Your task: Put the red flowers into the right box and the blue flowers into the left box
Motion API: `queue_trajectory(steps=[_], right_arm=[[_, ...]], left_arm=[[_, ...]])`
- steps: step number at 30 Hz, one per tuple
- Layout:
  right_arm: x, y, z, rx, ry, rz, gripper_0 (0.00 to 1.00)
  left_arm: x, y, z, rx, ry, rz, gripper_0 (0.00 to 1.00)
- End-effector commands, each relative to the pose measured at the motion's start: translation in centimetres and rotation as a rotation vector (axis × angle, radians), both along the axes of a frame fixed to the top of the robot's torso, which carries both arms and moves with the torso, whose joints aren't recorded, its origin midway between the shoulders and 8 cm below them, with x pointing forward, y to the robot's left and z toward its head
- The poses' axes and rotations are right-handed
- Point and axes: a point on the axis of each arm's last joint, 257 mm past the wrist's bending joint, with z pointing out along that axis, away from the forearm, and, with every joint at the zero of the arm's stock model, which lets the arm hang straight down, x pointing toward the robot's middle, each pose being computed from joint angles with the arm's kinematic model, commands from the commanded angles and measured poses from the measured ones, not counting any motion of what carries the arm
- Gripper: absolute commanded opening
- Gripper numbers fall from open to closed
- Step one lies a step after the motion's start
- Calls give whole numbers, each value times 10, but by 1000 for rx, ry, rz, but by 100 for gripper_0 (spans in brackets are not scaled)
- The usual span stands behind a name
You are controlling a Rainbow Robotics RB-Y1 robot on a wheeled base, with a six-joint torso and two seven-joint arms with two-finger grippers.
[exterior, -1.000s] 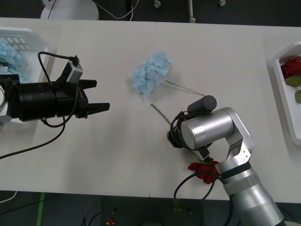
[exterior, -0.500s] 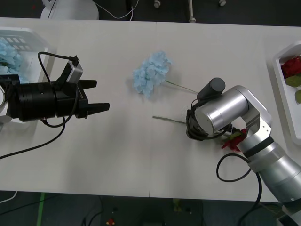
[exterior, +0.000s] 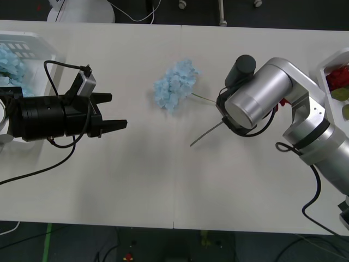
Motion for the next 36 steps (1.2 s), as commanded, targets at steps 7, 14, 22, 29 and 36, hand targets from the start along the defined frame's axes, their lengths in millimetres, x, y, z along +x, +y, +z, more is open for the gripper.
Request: queue_trajectory(steps=[7,14,22,29,36], right_arm=[[71,-138,121,-535,-41,433,0],[81,-247,159,-813,63,555,0],[65,-368,186,-1096,289,672,0],[49,-446,154,-1165,406,649,0],[31,-498,103,-1184,426,612,0]], left_arm=[[-5,11,-10,36,13,5,100],[-4,12,-12,35,16,8,100],[-3,13,-13,37,18,10,100],[-4,13,-12,35,18,10,100],[-4,13,-12,30,19,9,100]])
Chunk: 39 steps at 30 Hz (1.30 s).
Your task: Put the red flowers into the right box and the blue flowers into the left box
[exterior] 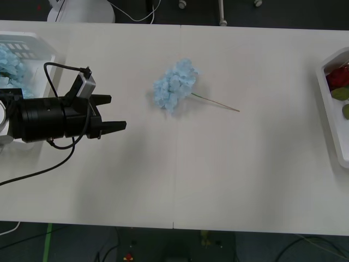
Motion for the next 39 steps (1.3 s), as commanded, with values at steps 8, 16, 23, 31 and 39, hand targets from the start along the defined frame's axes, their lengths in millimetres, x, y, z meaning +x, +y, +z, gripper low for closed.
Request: queue_trajectory(steps=[8,16,23,31,39], right_arm=[[-21,-37,-26,-57,-1,-9,0],[-31,-50,-39,-60,-23,-24,46],[-22,-49,-16,-10,-89,-16,93],[17,32,35,122,-89,202,100],[40,204,35,204,16,636,100]], left_arm=[[-4,8,-4,19,6,0,100],[-3,9,-3,16,2,6,100],[-2,10,-3,13,2,10,100],[0,11,1,7,-4,16,100],[-1,11,0,10,-6,10,100]])
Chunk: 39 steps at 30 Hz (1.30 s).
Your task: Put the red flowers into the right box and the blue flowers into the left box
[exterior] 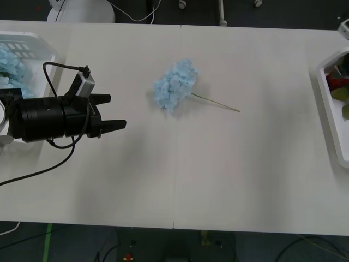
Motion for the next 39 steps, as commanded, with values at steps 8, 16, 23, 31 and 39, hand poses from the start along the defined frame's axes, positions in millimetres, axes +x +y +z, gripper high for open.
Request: queue_trajectory(steps=[8,16,23,31,39], right_arm=[[-20,174,-19,-108,113,499,100],[-33,263,-33,-95,253,613,100],[-13,314,-64,-49,290,590,100],[0,359,-85,-28,272,586,100],[6,391,-94,12,251,580,100]], left_arm=[[-4,10,-2,17,-2,2,100],[-4,10,-2,16,-3,2,100],[-4,10,-2,16,-3,2,100],[-4,10,-1,15,-3,1,100],[-3,10,-1,13,-3,3,100]])
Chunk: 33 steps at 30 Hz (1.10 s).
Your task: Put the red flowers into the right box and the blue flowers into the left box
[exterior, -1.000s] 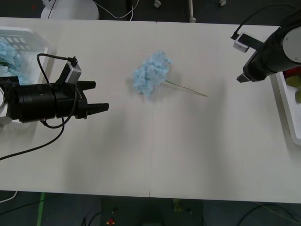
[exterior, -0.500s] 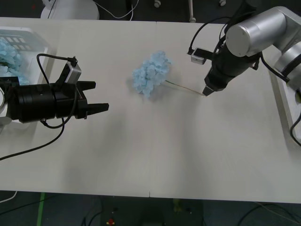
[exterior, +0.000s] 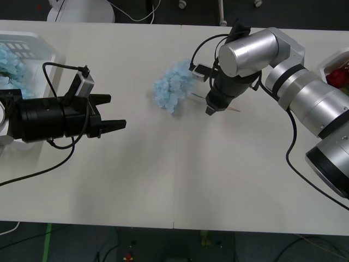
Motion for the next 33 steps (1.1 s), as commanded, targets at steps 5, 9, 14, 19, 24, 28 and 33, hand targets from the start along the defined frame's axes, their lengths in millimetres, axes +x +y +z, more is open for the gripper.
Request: queue_trajectory(steps=[5,9,14,19,24,28,33], right_arm=[[20,53,31,51,-91,67,100],[19,60,25,46,-92,73,100],[20,67,14,62,-96,66,100],[24,73,6,69,-120,65,100],[25,75,6,72,-125,70,100],[23,76,1,72,-117,68,100],[21,75,-4,54,-112,80,89]], left_arm=[[-3,10,-2,25,-9,1,100],[-3,10,-1,24,-10,2,100],[-3,10,-1,24,-11,1,100],[-3,10,-1,23,-9,2,100],[-3,10,-1,24,-13,1,100],[-4,11,-2,24,-7,3,100],[-4,11,-3,24,-7,3,100]])
